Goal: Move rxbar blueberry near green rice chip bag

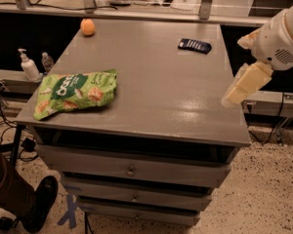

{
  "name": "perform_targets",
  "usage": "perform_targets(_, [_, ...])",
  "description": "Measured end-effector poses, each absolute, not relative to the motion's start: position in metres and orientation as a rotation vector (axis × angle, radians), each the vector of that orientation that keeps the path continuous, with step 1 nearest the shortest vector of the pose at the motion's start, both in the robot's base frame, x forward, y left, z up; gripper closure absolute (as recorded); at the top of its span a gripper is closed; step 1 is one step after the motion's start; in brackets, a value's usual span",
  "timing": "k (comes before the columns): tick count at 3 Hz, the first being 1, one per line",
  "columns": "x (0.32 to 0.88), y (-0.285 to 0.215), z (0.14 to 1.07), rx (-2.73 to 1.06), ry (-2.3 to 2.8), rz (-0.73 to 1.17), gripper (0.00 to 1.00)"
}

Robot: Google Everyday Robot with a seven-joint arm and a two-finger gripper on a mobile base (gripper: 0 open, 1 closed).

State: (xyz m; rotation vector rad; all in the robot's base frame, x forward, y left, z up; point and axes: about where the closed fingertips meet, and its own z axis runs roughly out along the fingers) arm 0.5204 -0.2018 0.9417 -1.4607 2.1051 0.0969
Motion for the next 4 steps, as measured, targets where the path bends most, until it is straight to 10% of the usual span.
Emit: perform_targets(4, [0.622,-0.186,0.925,-1.227,2.017,0.212,0.00])
